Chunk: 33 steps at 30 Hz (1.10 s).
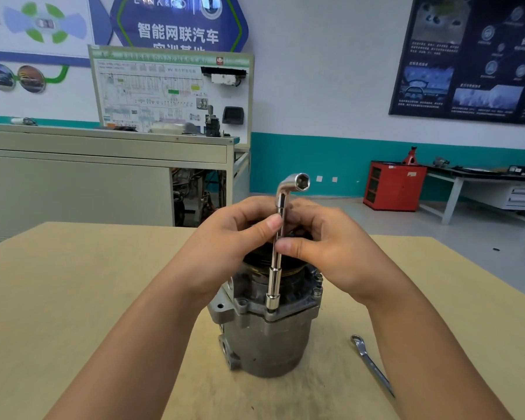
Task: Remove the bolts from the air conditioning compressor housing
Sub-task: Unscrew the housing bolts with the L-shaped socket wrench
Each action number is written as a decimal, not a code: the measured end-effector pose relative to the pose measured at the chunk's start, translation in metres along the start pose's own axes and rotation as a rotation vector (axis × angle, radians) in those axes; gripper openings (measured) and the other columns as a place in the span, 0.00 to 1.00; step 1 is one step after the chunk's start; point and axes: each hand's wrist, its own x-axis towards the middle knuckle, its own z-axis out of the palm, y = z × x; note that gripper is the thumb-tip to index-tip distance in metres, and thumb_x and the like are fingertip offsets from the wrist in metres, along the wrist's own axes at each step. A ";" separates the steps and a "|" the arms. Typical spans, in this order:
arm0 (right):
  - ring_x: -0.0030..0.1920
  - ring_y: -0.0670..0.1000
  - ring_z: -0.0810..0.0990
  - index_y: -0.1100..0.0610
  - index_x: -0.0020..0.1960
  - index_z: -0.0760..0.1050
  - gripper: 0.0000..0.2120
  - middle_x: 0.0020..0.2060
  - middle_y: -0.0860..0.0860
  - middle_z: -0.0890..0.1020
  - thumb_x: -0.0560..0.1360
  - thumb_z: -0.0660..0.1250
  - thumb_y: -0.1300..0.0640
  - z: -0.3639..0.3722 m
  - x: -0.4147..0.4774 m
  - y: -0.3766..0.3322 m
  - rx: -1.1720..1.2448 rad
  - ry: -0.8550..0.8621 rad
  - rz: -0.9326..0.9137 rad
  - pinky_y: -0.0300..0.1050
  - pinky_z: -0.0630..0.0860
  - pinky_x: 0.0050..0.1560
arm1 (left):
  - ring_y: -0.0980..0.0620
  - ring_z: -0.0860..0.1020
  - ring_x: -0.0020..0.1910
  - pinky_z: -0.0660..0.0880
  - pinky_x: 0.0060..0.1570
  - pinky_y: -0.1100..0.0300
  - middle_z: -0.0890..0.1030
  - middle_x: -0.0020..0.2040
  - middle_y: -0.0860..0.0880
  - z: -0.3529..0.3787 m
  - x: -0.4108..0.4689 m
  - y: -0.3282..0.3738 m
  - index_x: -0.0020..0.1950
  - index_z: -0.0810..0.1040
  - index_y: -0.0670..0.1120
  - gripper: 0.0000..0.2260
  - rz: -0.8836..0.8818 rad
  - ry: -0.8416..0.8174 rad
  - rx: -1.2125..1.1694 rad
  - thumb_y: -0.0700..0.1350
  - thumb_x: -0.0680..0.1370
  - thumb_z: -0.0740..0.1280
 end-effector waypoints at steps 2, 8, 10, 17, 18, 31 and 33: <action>0.55 0.50 0.78 0.54 0.54 0.79 0.11 0.52 0.53 0.79 0.74 0.68 0.64 0.000 0.000 0.000 -0.004 -0.011 -0.004 0.53 0.74 0.61 | 0.56 0.80 0.53 0.73 0.48 0.70 0.83 0.53 0.47 0.000 -0.001 0.000 0.54 0.81 0.44 0.14 -0.007 0.005 0.005 0.47 0.72 0.65; 0.49 0.48 0.82 0.50 0.48 0.81 0.09 0.46 0.51 0.82 0.69 0.73 0.58 -0.002 -0.001 0.002 0.065 0.005 -0.024 0.48 0.78 0.54 | 0.58 0.81 0.46 0.74 0.43 0.70 0.84 0.45 0.51 0.004 0.000 -0.002 0.50 0.81 0.44 0.13 -0.034 0.065 -0.010 0.49 0.69 0.66; 0.47 0.47 0.82 0.49 0.46 0.80 0.10 0.42 0.47 0.83 0.65 0.73 0.55 -0.001 0.000 0.005 0.086 0.022 -0.011 0.45 0.78 0.51 | 0.59 0.80 0.42 0.74 0.41 0.71 0.83 0.41 0.53 0.005 0.000 -0.002 0.47 0.80 0.43 0.13 -0.034 0.080 -0.024 0.48 0.68 0.67; 0.49 0.49 0.82 0.51 0.43 0.80 0.10 0.45 0.45 0.83 0.63 0.75 0.55 -0.001 0.002 0.010 0.110 0.052 -0.018 0.50 0.79 0.54 | 0.56 0.81 0.42 0.75 0.40 0.69 0.84 0.43 0.50 0.006 0.001 -0.002 0.34 0.80 0.51 0.02 -0.009 0.122 -0.069 0.48 0.64 0.71; 0.49 0.49 0.82 0.52 0.43 0.80 0.09 0.46 0.46 0.83 0.64 0.75 0.57 -0.001 0.003 0.010 0.111 0.051 -0.022 0.52 0.78 0.55 | 0.55 0.81 0.43 0.75 0.41 0.68 0.84 0.44 0.50 0.006 0.001 -0.002 0.33 0.80 0.51 0.02 -0.007 0.127 -0.078 0.48 0.63 0.71; 0.51 0.50 0.81 0.51 0.50 0.80 0.12 0.49 0.55 0.82 0.73 0.68 0.67 -0.003 0.002 0.008 0.090 0.009 -0.043 0.47 0.76 0.58 | 0.54 0.80 0.55 0.73 0.50 0.70 0.84 0.54 0.48 0.003 0.001 -0.001 0.55 0.81 0.44 0.15 -0.018 0.034 -0.043 0.47 0.72 0.65; 0.53 0.50 0.80 0.51 0.51 0.79 0.13 0.51 0.55 0.81 0.73 0.68 0.67 -0.004 0.002 0.007 0.090 0.001 -0.040 0.48 0.76 0.60 | 0.57 0.81 0.52 0.73 0.48 0.71 0.84 0.51 0.51 0.003 0.001 -0.001 0.53 0.81 0.46 0.13 -0.022 0.031 -0.050 0.47 0.71 0.66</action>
